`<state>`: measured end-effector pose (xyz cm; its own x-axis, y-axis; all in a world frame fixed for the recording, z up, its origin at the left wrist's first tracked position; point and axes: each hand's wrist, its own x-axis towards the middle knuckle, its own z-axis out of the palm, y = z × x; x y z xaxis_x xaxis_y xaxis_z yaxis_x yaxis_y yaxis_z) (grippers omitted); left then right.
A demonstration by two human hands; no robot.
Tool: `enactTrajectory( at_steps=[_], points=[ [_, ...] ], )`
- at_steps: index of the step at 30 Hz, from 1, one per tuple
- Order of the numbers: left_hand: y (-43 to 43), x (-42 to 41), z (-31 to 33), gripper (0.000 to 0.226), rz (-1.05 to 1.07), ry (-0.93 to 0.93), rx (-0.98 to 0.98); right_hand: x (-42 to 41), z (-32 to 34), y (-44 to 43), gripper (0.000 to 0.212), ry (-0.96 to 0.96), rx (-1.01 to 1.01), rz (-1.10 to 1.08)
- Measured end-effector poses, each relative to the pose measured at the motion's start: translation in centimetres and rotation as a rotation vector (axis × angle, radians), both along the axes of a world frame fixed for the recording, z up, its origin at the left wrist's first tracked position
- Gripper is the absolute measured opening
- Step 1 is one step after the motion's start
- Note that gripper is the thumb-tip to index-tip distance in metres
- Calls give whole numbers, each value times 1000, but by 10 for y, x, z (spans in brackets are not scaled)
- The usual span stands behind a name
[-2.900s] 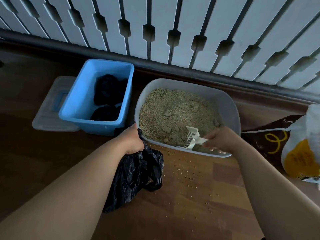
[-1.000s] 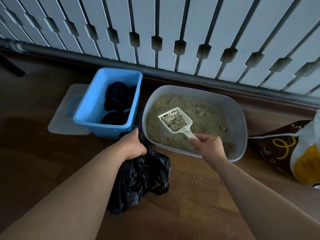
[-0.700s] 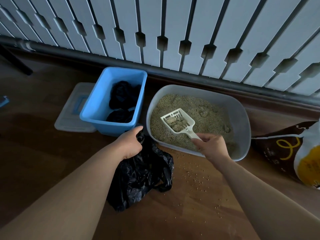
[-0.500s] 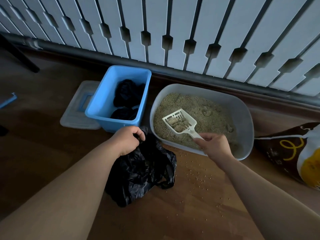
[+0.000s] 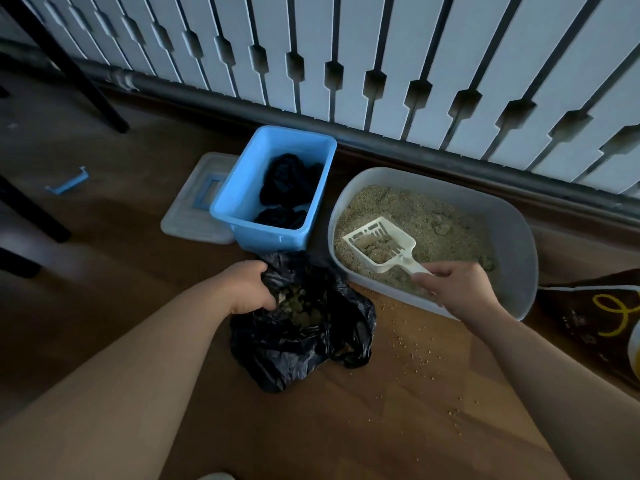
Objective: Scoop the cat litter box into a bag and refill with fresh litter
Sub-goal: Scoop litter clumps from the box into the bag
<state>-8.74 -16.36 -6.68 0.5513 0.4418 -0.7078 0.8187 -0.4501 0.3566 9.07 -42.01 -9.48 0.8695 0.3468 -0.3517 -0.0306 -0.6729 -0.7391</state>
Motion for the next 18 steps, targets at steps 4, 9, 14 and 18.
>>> enactTrajectory(
  at_steps=[4, 9, 14, 18],
  points=[
    [5, -7, -6, 97, 19, 8, 11, -7, 34, 5, 12, 5, 57, 124],
    [4, -10, -5, 108, 73, -20, -1, -26, 48, 18, 10, 107, -6, 388],
    [3, -9, -4, 116, 104, -67, -45, -50, 35, 48, 11, -80, -254, 616],
    [0, -9, -3, 104, 108, -111, -59, -79, 24, 79, 18, -446, -495, 817]
  ],
)
